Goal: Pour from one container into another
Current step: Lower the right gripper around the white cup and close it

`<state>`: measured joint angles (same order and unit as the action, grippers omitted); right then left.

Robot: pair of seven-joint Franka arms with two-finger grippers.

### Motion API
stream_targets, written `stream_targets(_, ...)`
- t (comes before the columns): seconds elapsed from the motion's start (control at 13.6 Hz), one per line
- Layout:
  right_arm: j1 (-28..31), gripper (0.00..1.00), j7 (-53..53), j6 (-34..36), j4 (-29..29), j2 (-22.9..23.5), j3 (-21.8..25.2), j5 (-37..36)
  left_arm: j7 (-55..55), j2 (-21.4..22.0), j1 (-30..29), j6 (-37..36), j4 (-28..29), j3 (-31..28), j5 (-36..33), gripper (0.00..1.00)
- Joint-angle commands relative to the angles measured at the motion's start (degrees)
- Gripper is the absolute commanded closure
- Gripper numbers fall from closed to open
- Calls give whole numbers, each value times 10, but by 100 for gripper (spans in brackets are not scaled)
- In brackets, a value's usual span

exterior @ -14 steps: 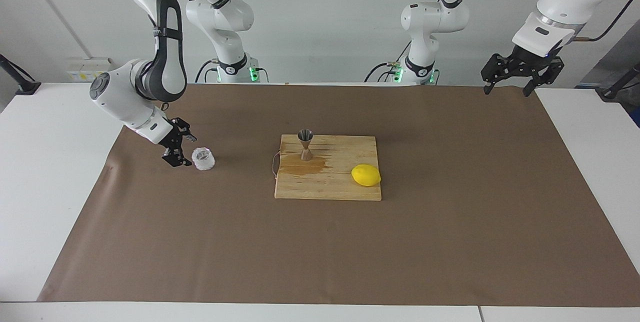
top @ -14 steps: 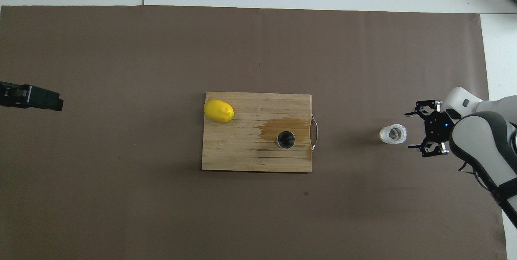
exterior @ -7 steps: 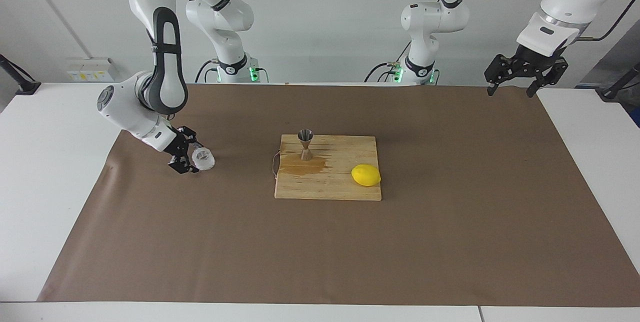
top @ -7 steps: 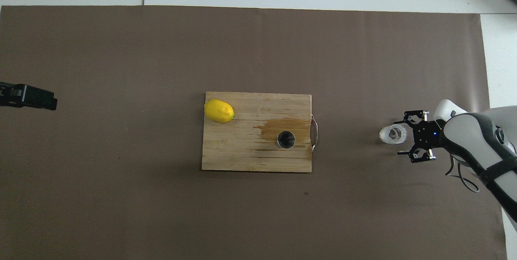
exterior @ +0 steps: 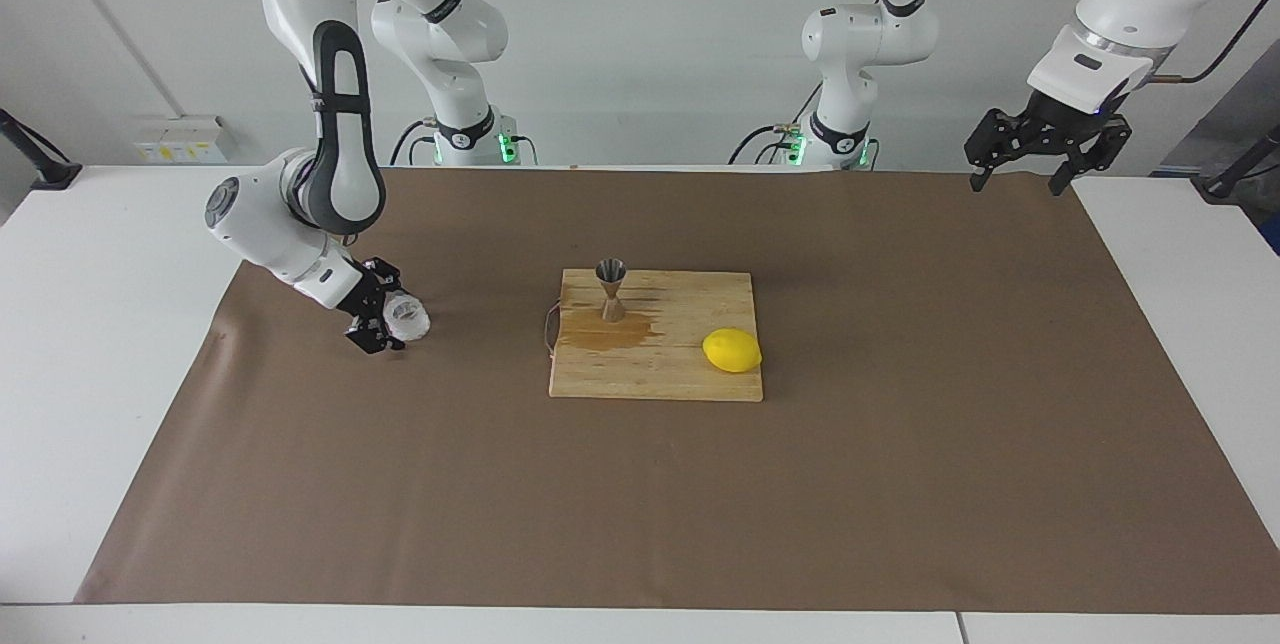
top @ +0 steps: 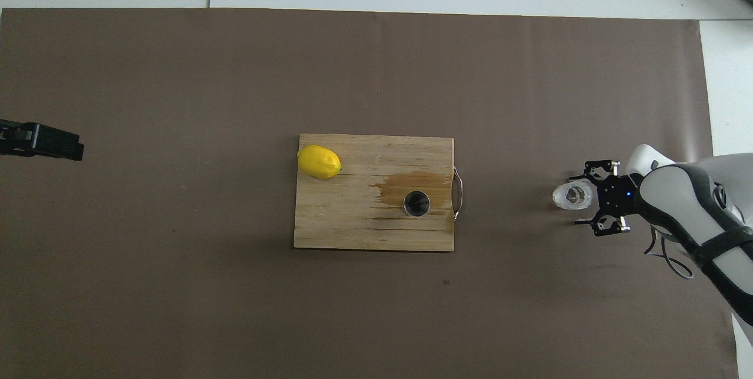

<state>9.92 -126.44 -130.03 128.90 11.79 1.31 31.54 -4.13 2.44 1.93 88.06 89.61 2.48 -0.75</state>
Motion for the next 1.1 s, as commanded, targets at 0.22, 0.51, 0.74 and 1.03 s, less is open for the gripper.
stream_targets(0.22,-3,0,-18,-4,-7,9,-4,32,-2,18,1,7,24,1,0,0)
stream_targets(0.51,-3,20,-18,-2,-7,7,-4,33,-1,18,1,7,23,2,0,0)
stream_targets(0.74,-4,48,-17,-3,-8,5,-5,33,-1,18,-1,10,23,0,0,0)
stream_targets(1.03,-4,68,-17,-3,-8,-3,-10,32,-1,18,-6,6,24,0,0,0)
